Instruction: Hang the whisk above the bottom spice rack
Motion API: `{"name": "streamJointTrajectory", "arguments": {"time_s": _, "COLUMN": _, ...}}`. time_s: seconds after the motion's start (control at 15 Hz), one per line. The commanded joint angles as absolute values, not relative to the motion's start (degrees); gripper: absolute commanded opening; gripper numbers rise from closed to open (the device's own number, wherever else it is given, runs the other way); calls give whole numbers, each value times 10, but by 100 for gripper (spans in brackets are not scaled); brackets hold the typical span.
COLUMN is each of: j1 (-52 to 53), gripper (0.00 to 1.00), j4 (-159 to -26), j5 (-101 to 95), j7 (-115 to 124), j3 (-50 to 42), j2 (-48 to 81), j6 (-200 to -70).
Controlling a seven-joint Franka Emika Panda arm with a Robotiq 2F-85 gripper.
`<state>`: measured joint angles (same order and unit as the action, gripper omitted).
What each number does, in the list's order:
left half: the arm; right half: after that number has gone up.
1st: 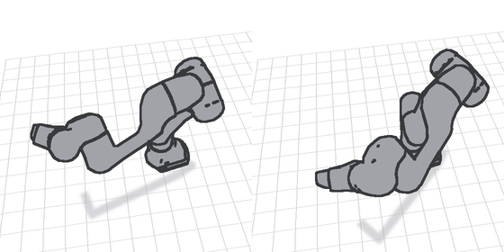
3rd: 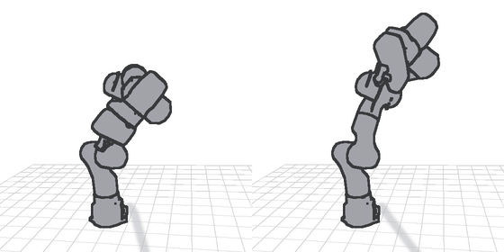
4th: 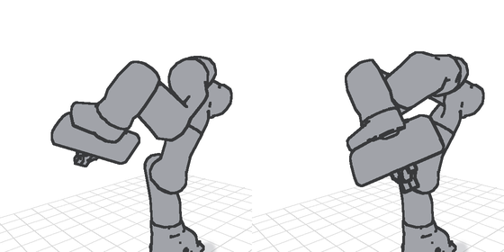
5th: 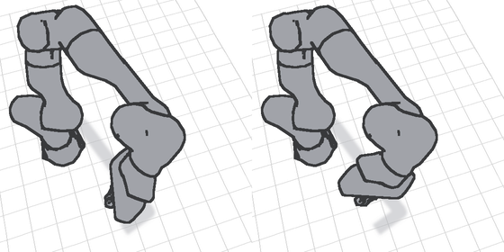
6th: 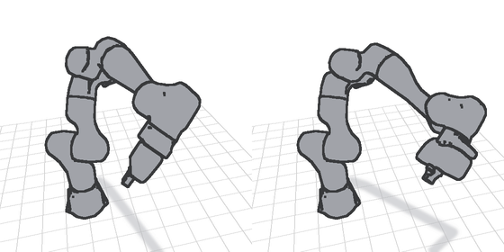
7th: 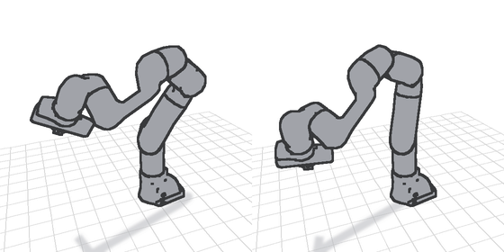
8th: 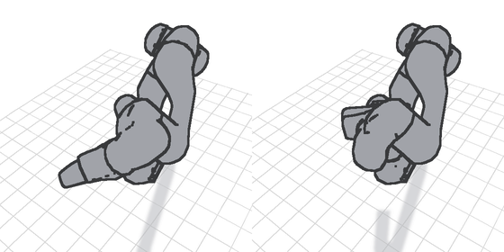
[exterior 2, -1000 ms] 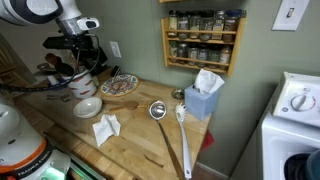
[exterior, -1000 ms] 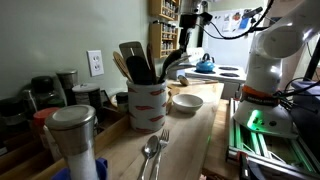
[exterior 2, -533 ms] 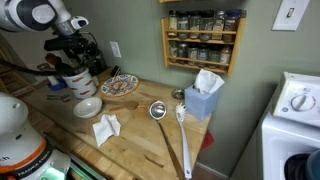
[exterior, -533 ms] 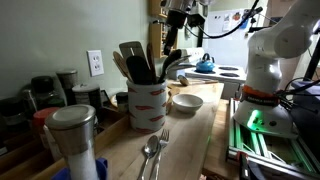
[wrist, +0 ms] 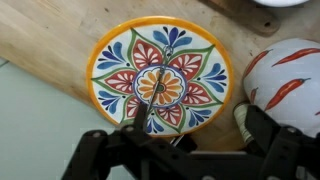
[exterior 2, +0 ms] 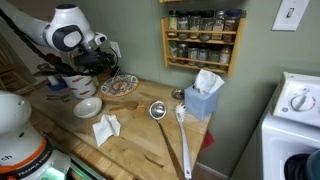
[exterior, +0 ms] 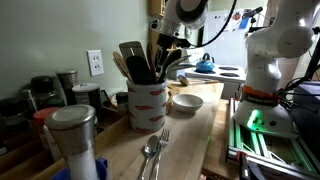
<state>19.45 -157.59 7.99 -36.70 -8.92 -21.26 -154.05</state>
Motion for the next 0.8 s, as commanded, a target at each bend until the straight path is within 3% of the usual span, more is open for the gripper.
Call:
{"name": "streamJointTrajectory", "arguments": {"time_s": 0.0, "j1": 241, "gripper": 100, "j4": -1567, "j5": 177, "j7": -454, "j3": -123, "j2": -141, "j6": -1604}}
{"name": "streamJointTrajectory", "arguments": {"time_s": 0.73, "j1": 214, "gripper": 100, "j4": -1564, "j5": 208, "j7": -475, "j3": -89, "j2": -132, "j6": -1605}}
